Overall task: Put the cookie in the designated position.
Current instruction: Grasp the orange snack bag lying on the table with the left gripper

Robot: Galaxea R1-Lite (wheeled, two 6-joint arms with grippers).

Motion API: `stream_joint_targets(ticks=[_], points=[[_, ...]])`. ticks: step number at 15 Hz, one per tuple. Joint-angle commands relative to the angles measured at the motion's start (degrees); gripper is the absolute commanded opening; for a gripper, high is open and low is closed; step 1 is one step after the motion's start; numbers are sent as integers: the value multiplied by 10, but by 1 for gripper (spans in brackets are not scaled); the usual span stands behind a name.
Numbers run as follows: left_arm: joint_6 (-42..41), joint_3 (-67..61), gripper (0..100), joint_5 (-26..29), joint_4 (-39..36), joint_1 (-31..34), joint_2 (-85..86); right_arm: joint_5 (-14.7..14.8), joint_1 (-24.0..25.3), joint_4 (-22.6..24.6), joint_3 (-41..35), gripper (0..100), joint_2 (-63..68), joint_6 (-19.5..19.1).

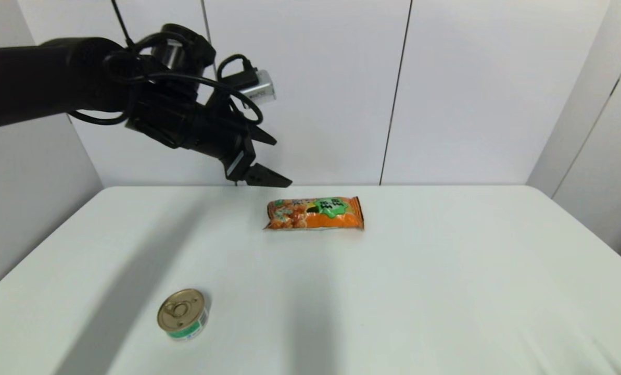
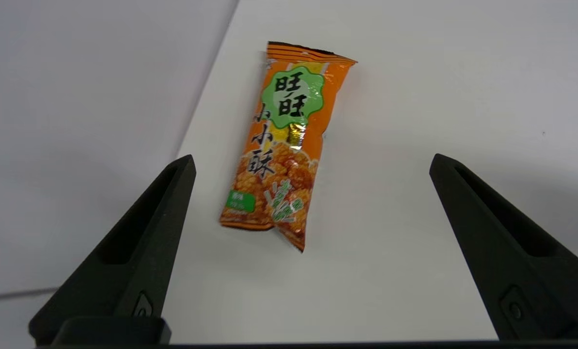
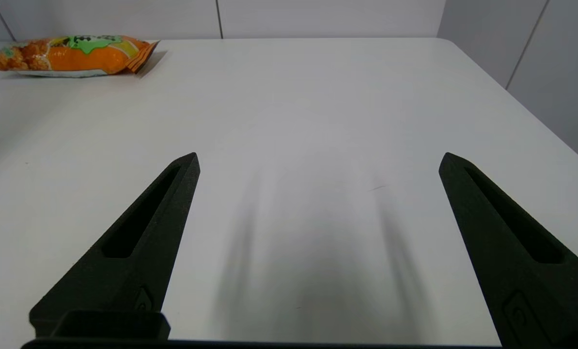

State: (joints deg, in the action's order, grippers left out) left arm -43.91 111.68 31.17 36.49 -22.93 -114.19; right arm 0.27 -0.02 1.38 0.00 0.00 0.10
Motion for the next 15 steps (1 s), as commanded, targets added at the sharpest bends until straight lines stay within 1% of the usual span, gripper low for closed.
stream_joint_targets(ticks=[1,4,6,10,12,15], points=[[29,13,100,2,-67,-23,-97,0,0,0,-5,100,0,0],[102,13,100,3,-147,-34,-151,0,-1,0,-5,100,1,0],[134,13,100,2,-170,-40,-169,0,0,0,-5,100,0,0],[136,13,100,-1,-199,-39,-198,0,-1,0,-5,100,0,0],[136,13,100,-11,-200,-38,-207,0,0,0,-5,100,0,0],[146,13,100,-11,-200,-38,-219,0,0,0,-5,100,0,0]])
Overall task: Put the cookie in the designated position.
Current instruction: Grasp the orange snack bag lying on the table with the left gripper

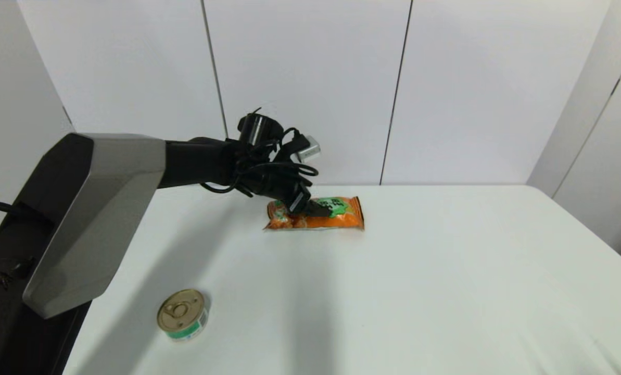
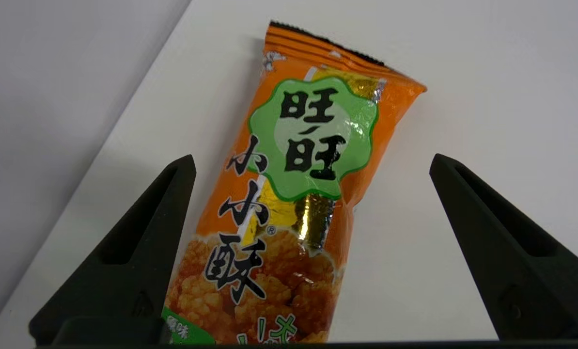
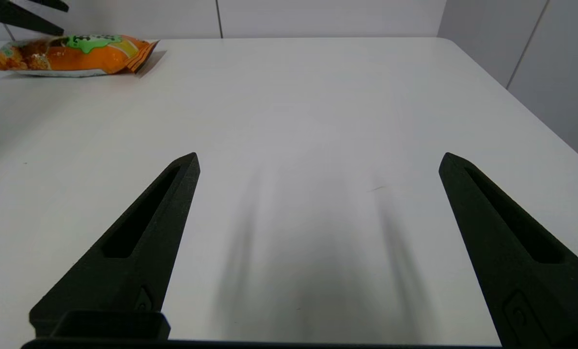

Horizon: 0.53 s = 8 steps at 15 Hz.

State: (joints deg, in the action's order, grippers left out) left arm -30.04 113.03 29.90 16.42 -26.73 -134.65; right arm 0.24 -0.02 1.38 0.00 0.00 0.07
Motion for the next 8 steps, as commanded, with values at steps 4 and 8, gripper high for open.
stream_joint_targets(ticks=[4,8], points=[[41,0,100,0,-6,-1,-23,0,-1,0,-5,100,0,0],[52,0,100,0,-17,1,-39,0,-1,0,-5,100,0,0]])
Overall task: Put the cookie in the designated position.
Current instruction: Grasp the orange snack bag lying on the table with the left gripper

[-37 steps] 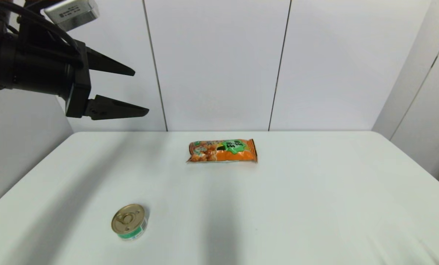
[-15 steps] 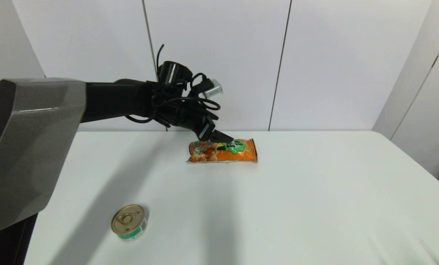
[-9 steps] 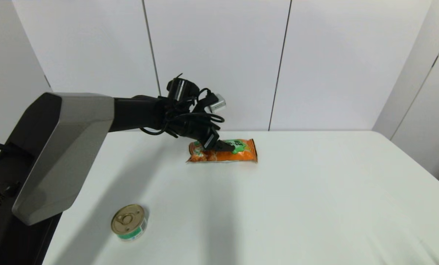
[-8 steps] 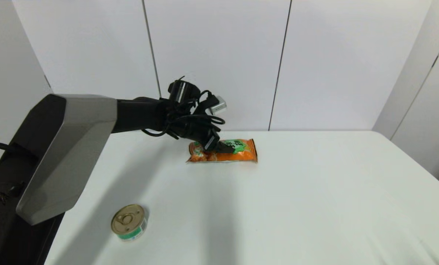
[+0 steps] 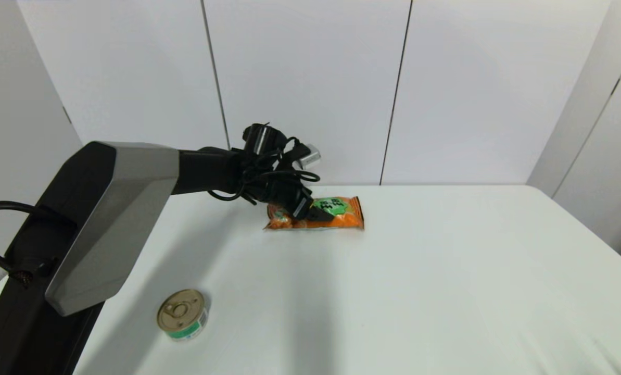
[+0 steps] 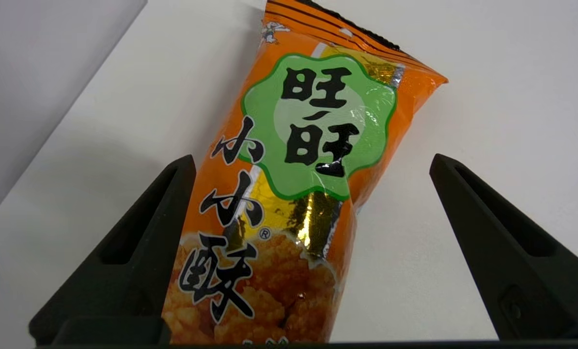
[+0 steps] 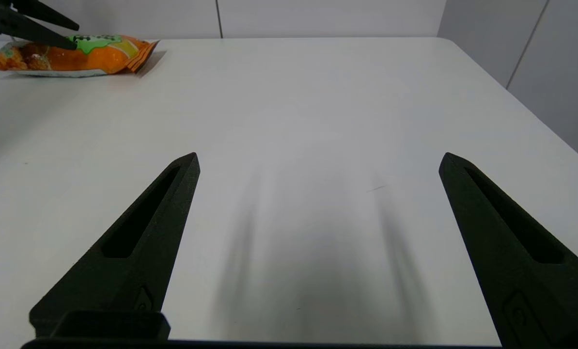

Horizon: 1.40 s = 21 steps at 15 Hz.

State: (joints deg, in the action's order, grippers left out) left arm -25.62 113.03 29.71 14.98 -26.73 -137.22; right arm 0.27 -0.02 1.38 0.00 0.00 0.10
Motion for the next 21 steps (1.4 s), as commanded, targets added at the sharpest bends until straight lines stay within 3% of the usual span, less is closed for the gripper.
stream_joint_targets(ticks=[1,19,20,21], points=[[20,-1,100,2,-5,1,-16,0,0,0,-5,100,0,0],[29,-1,100,1,-6,-1,-51,0,-1,0,-5,100,0,0],[28,-1,0,1,-6,0,-52,0,0,0,-5,100,0,0],[28,-1,0,1,-6,-1,-53,0,0,0,-5,100,0,0]])
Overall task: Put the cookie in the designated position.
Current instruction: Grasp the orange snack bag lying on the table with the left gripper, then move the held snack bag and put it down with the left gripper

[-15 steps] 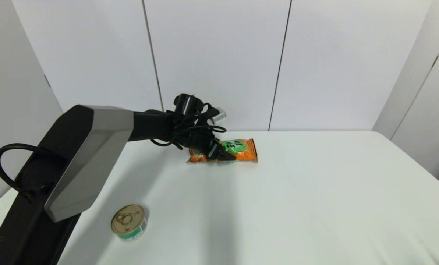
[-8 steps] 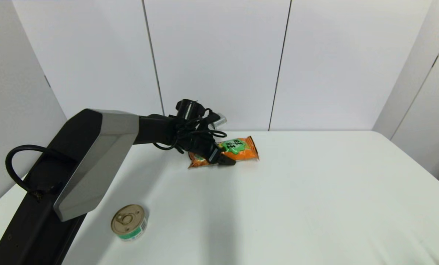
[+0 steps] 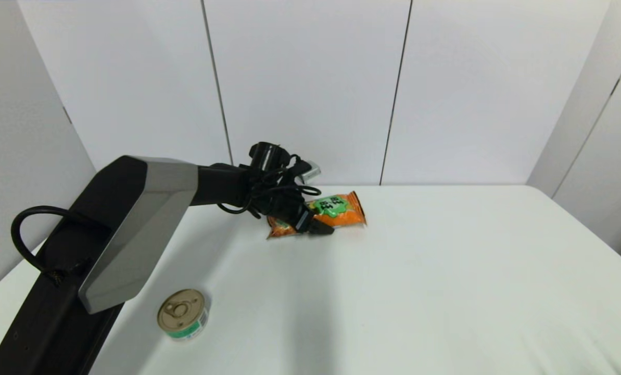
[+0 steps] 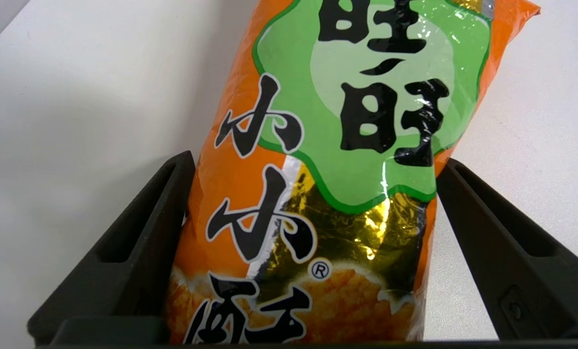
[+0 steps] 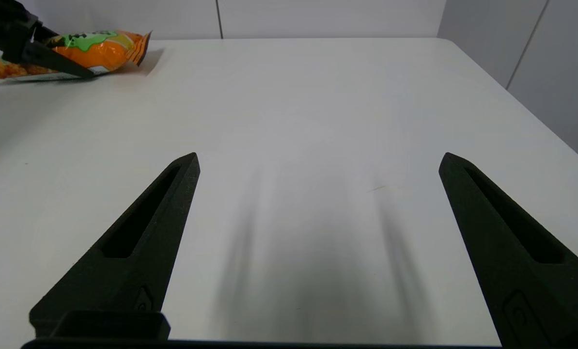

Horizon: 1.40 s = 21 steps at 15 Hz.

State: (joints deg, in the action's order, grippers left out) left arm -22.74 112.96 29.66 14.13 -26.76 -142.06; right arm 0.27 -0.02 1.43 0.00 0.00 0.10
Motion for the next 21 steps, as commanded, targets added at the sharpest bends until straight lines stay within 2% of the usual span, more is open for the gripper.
stream_joint_targets(ticks=[1,7,13,17,21], points=[[-2,0,0,1,3,0,-4,0,0,0,-5,100,1,0],[-5,-1,0,1,4,0,-2,0,0,0,-5,100,0,0],[3,-7,0,0,9,0,94,0,0,0,-5,100,0,0],[20,-10,0,-84,38,2,200,0,-1,0,-5,100,0,0],[28,-38,0,-137,71,26,301,0,0,0,-5,100,0,0]])
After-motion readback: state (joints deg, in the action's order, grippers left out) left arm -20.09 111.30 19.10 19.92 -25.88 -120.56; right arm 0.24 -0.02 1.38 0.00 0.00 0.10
